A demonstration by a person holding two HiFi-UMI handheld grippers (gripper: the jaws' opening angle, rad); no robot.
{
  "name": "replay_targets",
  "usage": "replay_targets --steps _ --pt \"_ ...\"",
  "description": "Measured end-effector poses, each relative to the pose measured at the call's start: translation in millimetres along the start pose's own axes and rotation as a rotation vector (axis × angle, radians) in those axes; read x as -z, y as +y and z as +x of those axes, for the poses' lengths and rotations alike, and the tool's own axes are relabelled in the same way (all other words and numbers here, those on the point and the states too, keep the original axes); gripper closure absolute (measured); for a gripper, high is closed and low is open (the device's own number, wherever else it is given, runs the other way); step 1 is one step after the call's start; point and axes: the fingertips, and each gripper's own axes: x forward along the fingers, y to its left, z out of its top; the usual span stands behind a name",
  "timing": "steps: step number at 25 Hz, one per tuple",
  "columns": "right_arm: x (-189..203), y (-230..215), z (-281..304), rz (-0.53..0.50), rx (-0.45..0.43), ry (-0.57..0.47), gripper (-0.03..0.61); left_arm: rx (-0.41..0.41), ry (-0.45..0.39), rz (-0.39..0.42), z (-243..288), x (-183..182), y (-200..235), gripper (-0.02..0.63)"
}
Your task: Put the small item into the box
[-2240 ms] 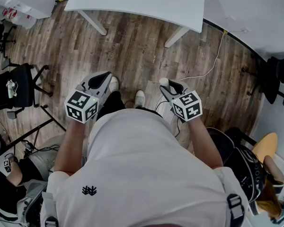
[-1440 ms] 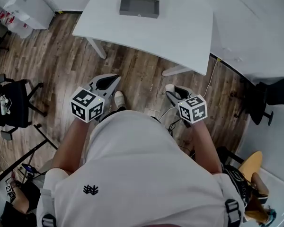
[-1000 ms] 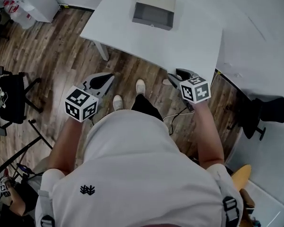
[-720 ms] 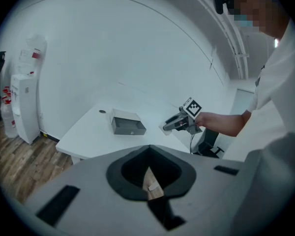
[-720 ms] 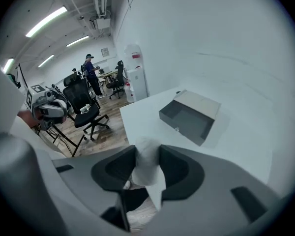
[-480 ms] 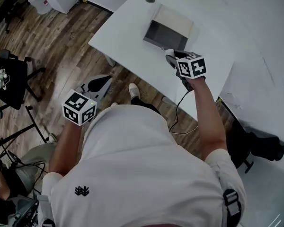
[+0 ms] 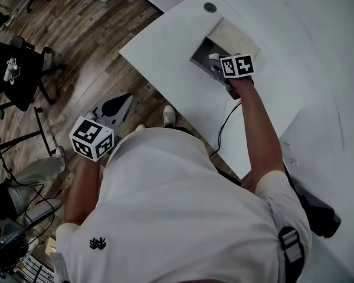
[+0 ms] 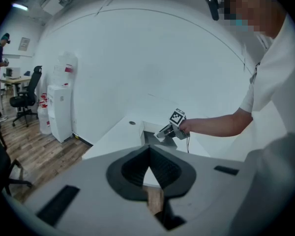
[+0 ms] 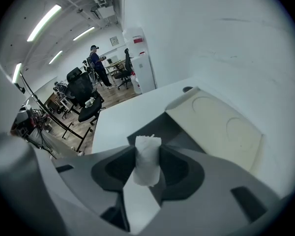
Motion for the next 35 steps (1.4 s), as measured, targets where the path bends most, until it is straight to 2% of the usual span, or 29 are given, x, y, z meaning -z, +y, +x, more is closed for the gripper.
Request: replay_targets --steps 8,16,25,35 --pt "-5.8 -13.1 54.7 -0.001 -0.050 0.081 0.420 -0.155 0.010 -0.078 -18.3 12.4 8.4 0.607" --pt "-4.0 -14.6 86.9 -0.008 -0.053 0.143 0.419 -0.237 0.002 -0.120 -25.6 18.6 15.2 0.607" --pt "-0.9 -23.8 104.4 0.043 -0.079 0.140 0.407 -0.256 0.013 -0.117 -14.5 26.5 16.0 0.607" --pt "0.9 -22.3 82.3 0.057 -0.061 0.090 0.374 -0.207 0.023 -0.087 -18.0 23.7 18.0 0.607"
